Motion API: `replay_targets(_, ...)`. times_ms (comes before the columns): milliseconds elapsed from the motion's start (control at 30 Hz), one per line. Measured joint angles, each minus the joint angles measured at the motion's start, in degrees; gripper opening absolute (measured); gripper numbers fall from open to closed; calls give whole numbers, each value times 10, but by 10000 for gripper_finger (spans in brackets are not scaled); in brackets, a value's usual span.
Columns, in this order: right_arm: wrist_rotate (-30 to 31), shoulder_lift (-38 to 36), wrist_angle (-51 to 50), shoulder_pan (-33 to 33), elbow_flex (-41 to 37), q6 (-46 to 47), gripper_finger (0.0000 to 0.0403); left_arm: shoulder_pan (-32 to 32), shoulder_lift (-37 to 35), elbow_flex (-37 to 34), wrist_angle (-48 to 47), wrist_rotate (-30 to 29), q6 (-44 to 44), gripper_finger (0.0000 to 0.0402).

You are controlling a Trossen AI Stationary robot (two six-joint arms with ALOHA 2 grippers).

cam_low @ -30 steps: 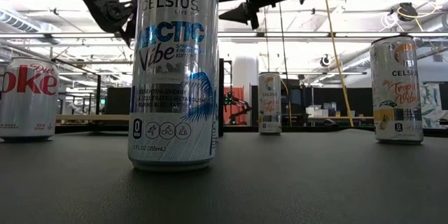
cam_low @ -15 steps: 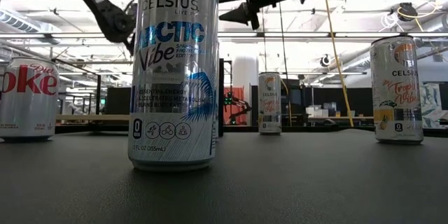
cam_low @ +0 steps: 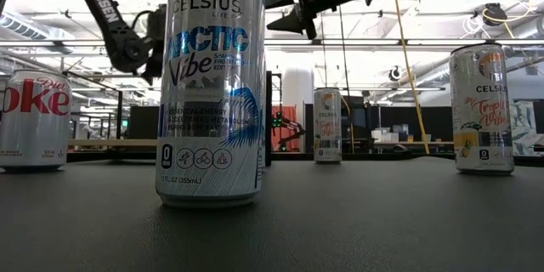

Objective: Place canned beverage on shelf
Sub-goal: Put the top blue soda can on the shelf

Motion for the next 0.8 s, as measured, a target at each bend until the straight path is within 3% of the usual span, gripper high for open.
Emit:
replay_targets(400,2,0,28,0,0,0,267,3,27,-20,48,31,1,226)
replay_targets(633,2,0,29,0,0,0,267,4,72,-20,99,-13,-13,226)
replay_targets(800,2,0,30,0,0,0,267,4,96,-11,111,-13,-13,226)
